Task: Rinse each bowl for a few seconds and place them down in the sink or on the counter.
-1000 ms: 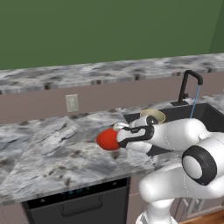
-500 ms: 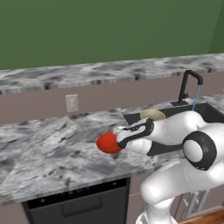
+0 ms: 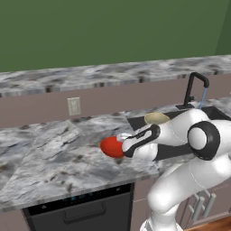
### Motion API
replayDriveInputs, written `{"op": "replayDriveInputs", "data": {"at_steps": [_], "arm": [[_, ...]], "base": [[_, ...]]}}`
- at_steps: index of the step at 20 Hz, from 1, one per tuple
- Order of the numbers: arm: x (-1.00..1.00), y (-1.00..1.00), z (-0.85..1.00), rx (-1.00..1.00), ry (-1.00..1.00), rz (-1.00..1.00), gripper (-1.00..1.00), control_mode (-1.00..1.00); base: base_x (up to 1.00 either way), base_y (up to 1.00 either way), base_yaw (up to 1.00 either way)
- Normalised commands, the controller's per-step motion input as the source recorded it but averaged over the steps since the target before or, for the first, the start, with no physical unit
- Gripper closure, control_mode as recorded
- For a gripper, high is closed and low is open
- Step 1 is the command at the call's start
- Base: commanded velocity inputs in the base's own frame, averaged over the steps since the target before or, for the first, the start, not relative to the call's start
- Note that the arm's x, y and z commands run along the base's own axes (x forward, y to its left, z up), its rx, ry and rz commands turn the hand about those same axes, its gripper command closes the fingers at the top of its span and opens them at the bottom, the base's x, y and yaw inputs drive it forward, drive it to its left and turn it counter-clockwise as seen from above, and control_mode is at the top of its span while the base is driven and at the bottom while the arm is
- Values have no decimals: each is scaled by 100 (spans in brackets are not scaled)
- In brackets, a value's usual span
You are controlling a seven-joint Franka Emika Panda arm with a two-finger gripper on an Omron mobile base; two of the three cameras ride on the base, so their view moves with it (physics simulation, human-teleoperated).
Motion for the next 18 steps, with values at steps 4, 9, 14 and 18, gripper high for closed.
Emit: {"op": "replayDriveInputs", "data": {"at_steps": [4, 9, 14, 18], "arm": [[0, 7, 17, 0, -3, 5, -100, -100], [0, 0, 35, 1, -1, 6, -100, -100], [0, 0, 35, 1, 0, 4, -100, -100], [0, 0, 42, 1, 0, 3, -100, -100]], "base": [[0, 0, 0], [0, 0, 0], [0, 0, 0], [0, 0, 0]]}}
